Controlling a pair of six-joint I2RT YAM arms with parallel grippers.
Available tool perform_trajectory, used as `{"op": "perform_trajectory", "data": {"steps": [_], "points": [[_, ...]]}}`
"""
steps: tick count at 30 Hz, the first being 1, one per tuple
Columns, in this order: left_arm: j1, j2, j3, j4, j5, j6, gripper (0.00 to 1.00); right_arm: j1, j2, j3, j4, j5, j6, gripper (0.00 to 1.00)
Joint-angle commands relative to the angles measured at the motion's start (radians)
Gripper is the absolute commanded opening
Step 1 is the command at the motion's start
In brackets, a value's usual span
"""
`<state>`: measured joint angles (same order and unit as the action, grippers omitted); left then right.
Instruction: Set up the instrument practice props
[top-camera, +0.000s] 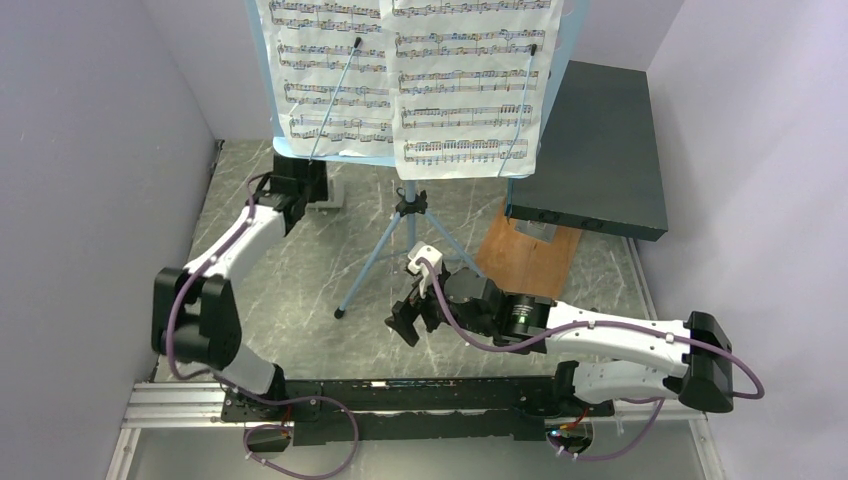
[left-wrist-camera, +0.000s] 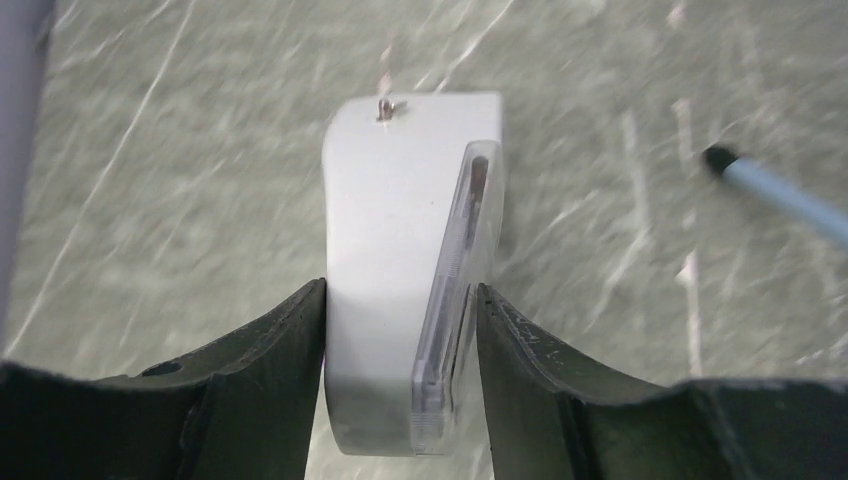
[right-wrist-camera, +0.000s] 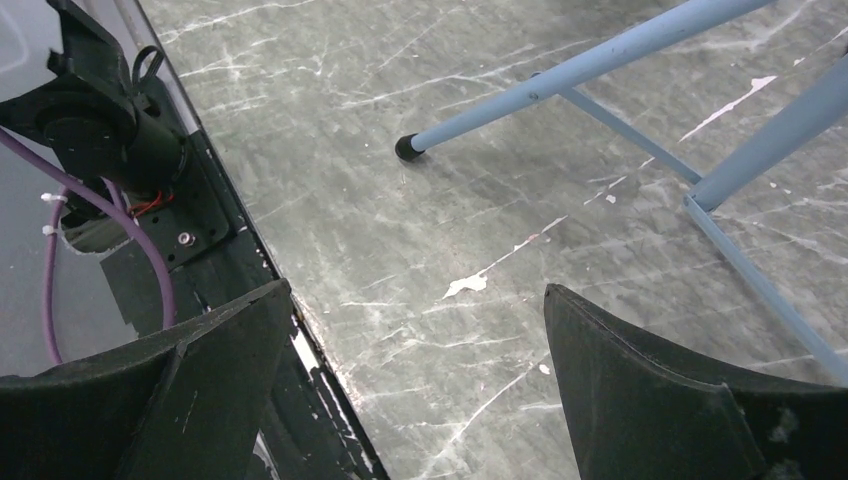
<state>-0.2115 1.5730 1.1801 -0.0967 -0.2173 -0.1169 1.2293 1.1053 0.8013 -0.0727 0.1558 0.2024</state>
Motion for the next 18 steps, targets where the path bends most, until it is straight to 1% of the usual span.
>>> {"op": "perform_trajectory", "data": {"steps": [1,2,5,8,13,18], "points": [[0.036,-0.202,-0.074,-0.24,-0.186,0.009,0.16,-0.004,0.014,0.018,0.059,0.025,0.032,0.99],[0.05,-0.253,-0.099,-0.29,-0.191,-0.002,0.15,-0.005,0.017,0.018,0.056,0.034,0.04,0.99],[0.107,-0.401,-0.165,-0.365,-0.162,-0.008,0.13,-0.015,0.023,0.011,0.061,0.057,0.061,0.99],[0.132,-0.507,-0.183,-0.434,-0.143,0.013,0.13,-0.035,0.047,0.016,0.065,0.044,0.075,0.99],[0.142,-0.585,-0.177,-0.548,-0.111,-0.01,0.11,-0.055,0.142,0.087,0.015,0.065,0.098,1.0],[0.143,-0.612,-0.223,-0.55,-0.103,-0.037,0.08,-0.05,0.26,0.179,-0.007,0.103,0.166,0.99]]}}
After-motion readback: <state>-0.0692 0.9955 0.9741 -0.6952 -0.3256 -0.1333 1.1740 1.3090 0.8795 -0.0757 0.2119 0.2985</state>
